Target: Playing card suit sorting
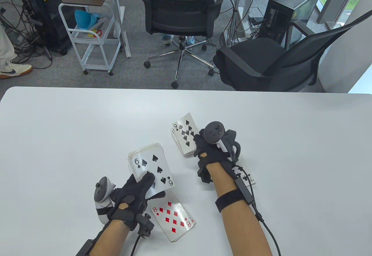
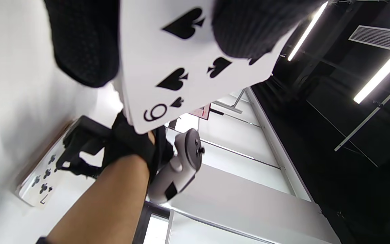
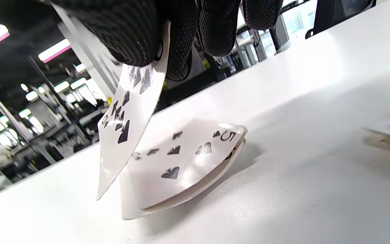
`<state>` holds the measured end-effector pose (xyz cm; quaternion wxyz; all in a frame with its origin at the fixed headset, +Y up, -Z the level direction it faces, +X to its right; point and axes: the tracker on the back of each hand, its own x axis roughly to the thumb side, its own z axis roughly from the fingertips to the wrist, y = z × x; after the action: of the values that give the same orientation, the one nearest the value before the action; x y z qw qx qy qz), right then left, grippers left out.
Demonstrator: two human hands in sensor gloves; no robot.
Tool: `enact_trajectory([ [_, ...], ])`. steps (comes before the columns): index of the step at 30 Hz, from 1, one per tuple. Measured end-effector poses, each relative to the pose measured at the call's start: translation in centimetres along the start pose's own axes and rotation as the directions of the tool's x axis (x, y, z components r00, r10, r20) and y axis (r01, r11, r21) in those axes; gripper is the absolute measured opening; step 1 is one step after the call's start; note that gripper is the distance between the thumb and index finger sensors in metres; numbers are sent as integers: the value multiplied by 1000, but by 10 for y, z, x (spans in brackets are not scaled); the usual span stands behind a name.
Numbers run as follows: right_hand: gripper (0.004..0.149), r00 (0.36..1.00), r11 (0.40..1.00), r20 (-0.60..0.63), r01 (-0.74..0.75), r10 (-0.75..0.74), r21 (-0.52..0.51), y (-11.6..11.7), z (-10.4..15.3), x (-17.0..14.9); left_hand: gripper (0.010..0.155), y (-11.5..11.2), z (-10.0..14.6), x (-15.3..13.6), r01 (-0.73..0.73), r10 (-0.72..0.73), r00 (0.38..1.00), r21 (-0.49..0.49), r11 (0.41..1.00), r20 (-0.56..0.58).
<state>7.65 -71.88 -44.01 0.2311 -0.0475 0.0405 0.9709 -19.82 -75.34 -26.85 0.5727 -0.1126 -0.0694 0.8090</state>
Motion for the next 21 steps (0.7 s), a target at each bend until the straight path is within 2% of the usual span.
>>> enact_trajectory([
  [4,39,988,988,-54,-143,146,61,16,-20,10,56,-1,1,1,-5,5,1000,-10,1000,7],
  [8,41,929,934,-93,-355,358,41,31,-30,15,56,1,2,3,-3,3,1000,-8,1000,12],
  [11,46,905,912,-111,-410,411,35,38,-31,15,56,1,1,4,-6,6,1000,-8,1000,15],
  [15,48,902,904,-90,-427,423,-27,33,-22,16,56,-1,1,3,1,0,1000,-12,1000,15],
  [21,44,948,944,-14,-316,317,-98,5,11,19,56,-2,1,1,14,-14,1000,-6,1000,16],
])
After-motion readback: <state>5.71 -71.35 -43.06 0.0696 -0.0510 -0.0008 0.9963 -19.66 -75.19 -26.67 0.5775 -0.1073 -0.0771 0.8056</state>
